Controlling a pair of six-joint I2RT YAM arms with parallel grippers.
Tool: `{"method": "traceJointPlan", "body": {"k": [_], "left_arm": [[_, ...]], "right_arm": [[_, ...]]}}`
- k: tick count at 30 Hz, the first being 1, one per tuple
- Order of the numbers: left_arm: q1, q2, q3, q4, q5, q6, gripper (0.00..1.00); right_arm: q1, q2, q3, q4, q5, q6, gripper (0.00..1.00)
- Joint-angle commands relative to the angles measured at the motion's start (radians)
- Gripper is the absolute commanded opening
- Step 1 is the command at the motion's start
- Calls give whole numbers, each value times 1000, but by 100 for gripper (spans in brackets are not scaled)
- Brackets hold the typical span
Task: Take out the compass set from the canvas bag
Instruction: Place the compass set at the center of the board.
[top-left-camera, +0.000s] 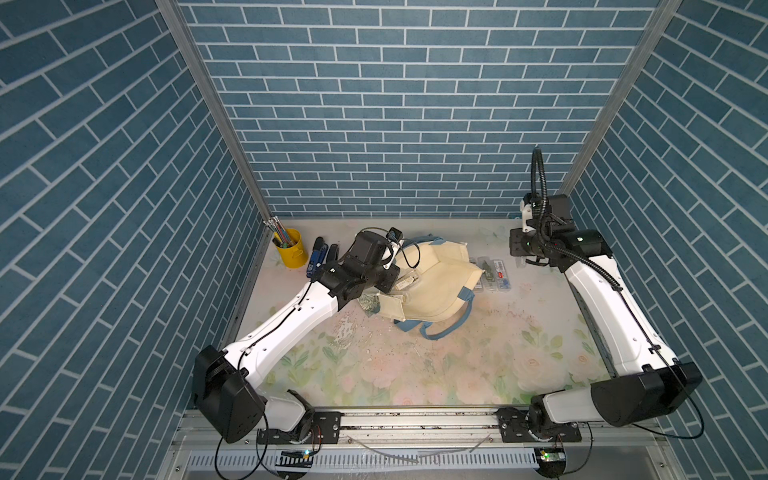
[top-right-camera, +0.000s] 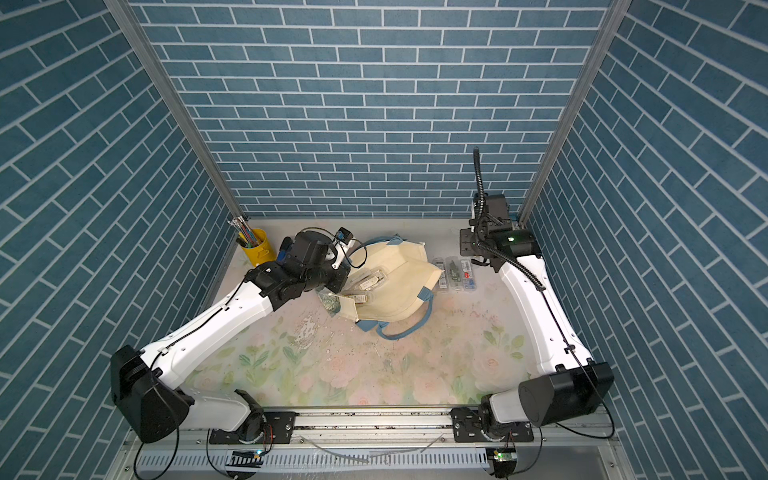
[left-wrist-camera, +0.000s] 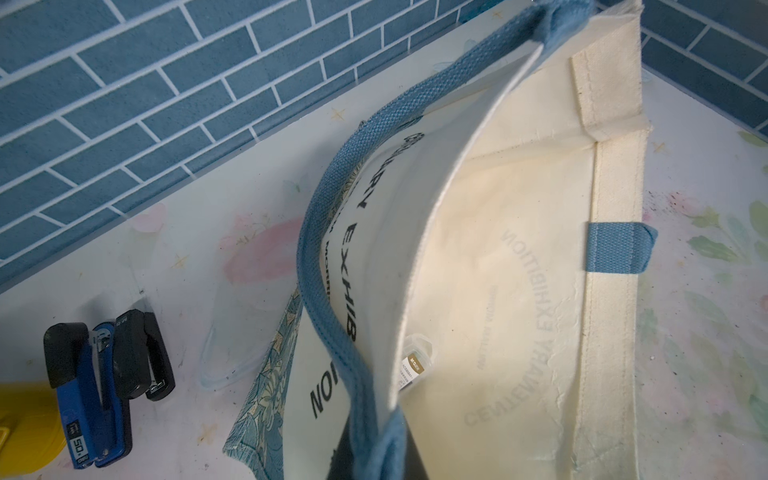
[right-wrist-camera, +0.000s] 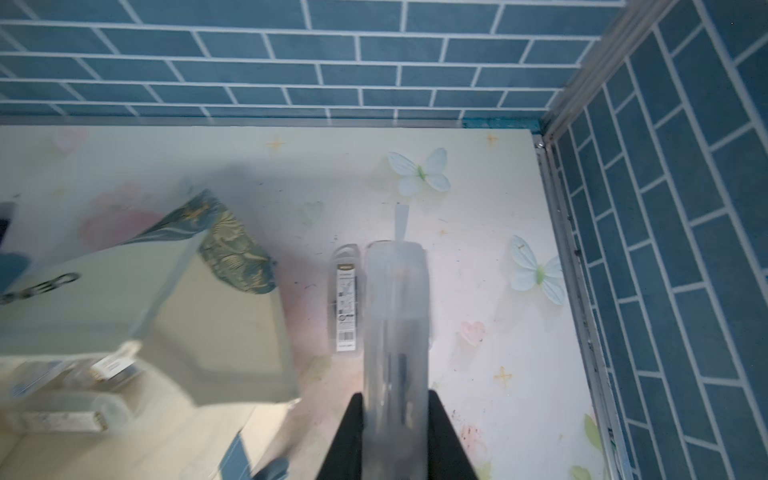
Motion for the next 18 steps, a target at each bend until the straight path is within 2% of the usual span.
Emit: {"method": "traceJointPlan", "body": {"k": [1,4,8,18], "left_arm": [[9,-37,9,36,18,-3,0],[8,-40,8,36,26,-4,0],[8,-45,7,36,35,-3,0],[8,-38,5,45,48,-8,0]], "right_arm": [[-82,93,-52,54,-36,-49,0],[-143,175,-73,124,-88,-53,0],[-204,312,-34,115,-95,-101,0],[-239,541,51,70,-68,-207,0]]}}
